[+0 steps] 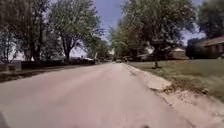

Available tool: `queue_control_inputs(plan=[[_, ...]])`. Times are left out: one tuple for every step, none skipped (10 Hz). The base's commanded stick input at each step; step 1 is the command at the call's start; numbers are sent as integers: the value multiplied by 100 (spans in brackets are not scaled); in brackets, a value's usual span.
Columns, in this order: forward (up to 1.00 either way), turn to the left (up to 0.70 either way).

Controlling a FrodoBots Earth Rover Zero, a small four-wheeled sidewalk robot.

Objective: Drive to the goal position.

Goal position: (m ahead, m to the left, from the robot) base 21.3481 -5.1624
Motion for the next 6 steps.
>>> queue_control_inputs(plan=[[70, -35], [70, -33], [70, -13], [70, 0], [70, 0], [70, 0]])
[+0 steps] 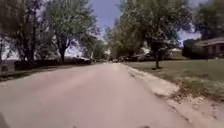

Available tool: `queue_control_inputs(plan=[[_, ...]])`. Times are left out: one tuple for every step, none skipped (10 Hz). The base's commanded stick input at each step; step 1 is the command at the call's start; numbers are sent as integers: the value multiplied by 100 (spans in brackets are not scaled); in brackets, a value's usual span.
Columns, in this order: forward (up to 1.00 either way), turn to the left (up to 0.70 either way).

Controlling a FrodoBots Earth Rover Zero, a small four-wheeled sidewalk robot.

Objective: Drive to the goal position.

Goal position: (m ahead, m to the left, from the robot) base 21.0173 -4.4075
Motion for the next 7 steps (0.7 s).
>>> queue_control_inputs(plan=[[70, 0], [70, 0], [70, 0], [70, 0], [70, 0], [70, 0], [70, 0]])
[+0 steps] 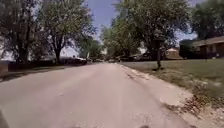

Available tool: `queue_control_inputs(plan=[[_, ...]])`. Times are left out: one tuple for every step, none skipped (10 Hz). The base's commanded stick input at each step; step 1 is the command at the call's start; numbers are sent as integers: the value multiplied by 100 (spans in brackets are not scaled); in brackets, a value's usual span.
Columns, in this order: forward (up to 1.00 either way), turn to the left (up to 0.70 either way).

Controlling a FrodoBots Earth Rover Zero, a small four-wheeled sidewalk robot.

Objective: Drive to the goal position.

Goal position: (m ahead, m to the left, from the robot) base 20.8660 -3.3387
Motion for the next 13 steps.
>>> queue_control_inputs(plan=[[70, 0], [70, 0], [70, 0], [70, 0], [70, 0], [70, 0], [70, 0], [70, 0], [70, 0], [70, 0], [70, 0], [70, 0], [70, 0]])
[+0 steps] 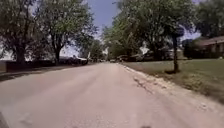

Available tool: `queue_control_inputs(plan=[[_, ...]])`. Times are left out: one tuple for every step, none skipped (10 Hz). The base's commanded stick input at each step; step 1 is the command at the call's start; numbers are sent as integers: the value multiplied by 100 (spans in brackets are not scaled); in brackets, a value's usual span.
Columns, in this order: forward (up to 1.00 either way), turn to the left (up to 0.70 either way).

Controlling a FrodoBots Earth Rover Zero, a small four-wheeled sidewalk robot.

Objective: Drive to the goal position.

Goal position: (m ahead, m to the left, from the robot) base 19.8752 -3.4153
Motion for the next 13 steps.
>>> queue_control_inputs(plan=[[70, 0], [70, 0], [70, 0], [70, 0], [70, 0], [70, 0], [70, 0], [70, 0], [70, 0], [70, 0], [70, 0], [70, 0], [70, 0]])
